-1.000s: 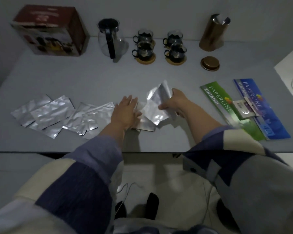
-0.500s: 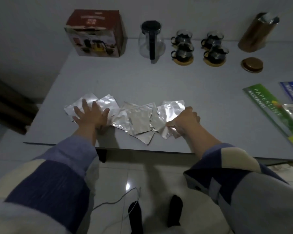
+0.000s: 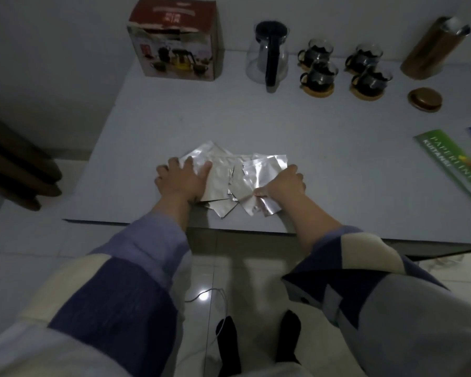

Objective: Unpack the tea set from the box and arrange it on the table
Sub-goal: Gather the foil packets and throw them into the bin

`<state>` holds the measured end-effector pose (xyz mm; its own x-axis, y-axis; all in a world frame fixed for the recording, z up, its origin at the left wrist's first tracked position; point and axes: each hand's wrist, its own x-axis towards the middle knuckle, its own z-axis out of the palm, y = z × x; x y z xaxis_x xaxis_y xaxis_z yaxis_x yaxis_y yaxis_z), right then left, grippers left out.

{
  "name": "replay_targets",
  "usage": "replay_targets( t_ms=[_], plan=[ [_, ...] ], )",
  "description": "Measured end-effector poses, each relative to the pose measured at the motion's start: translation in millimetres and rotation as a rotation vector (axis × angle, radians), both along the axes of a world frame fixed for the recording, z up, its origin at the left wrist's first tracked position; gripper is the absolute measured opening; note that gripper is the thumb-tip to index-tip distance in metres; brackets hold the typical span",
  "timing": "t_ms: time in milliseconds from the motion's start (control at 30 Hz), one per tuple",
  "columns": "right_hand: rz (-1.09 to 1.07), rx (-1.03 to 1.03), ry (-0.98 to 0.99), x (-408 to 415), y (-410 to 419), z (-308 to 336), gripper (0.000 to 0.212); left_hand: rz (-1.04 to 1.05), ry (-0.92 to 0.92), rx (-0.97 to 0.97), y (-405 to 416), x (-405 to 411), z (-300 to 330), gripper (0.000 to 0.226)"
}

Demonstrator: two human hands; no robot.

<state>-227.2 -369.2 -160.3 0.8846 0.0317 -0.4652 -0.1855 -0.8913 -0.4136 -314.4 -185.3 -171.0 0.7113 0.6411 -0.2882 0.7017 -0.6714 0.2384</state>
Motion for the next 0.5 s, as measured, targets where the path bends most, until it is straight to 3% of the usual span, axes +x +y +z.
replay_targets(
  t_ms=[133, 267, 500],
  plan=[
    [-0.031, 0.038, 0.043, -8.3, 12.0, -4.4, 0.102, -0.011, -0.129, -0.130, -22.4, 5.7, 6.1, 0.087],
    [-0.003, 0.006, 0.013, -16.4, 19.5, -7.1, 0.099, 0.147, -0.244, -0.403, -23.2, 13.1, 3.5, 0.102],
    [0.169, 0.029, -0.115, -16.5, 30.9, -13.5, 0.098, 0.153, -0.242, -0.538, -14.0, 18.5, 2.2, 0.065]
  ],
)
